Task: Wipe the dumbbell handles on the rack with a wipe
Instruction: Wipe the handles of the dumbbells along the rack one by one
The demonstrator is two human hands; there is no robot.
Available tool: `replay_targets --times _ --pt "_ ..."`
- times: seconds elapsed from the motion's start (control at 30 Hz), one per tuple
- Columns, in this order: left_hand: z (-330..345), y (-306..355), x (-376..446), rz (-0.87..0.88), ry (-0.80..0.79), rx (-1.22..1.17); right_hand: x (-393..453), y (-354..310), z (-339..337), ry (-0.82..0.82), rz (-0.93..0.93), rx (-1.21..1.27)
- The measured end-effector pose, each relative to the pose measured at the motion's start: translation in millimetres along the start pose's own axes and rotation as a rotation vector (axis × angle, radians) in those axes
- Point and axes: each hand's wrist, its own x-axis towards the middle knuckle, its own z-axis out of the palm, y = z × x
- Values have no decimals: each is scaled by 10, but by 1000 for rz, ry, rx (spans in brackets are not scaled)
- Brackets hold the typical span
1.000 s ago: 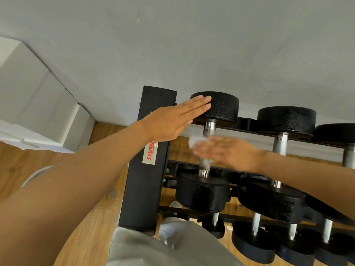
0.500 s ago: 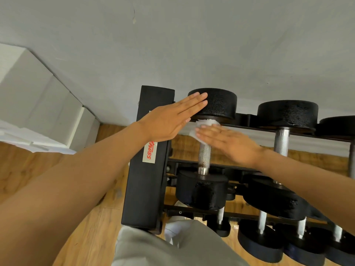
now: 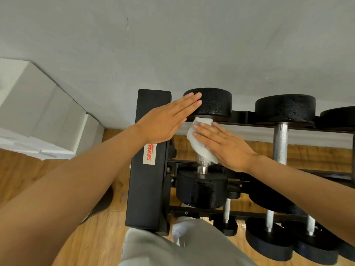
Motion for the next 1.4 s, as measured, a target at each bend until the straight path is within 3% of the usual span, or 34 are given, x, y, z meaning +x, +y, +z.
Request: replay_targets --times 0.1,0.23,0.33,0.57,0.63,0.77,0.83,0.9,1.03,1.17,1.27,1.4 --pt "-5 -7 0 5 2 0 -44 -43 80 -3 -31 21" --pt "1 -12 4 3 3 -3 -160 4 81 -156 -397 -67" --pt "-2 -12 3 -6 6 -11 -6 210 31 -147 -513 -204" --pt "13 5 6 -23 15 -27 72 33 128 -4 -46 -105" --pt "25 12 -1 -35 14 -27 18 -28 156 -31 -66 -78" --pt "31 10 -1 -37 18 -25 -127 52 132 -129 -412 -153" --pt "32 19 -3 -44 21 -33 -64 178 115 -114 -484 -200" --pt "28 28 -2 -46 18 -35 46 277 92 -73 -369 -200" --pt "6 27 3 -39 12 -37 112 154 69 22 1 69" --pt "9 44 -8 -66 5 -8 -18 -95 130 57 -23 270" --pt "-20 60 3 -71 4 -3 -53 -69 88 96 -87 258" --pt "-61 72 6 -64 -8 12 -37 -143 -5 220 36 268"
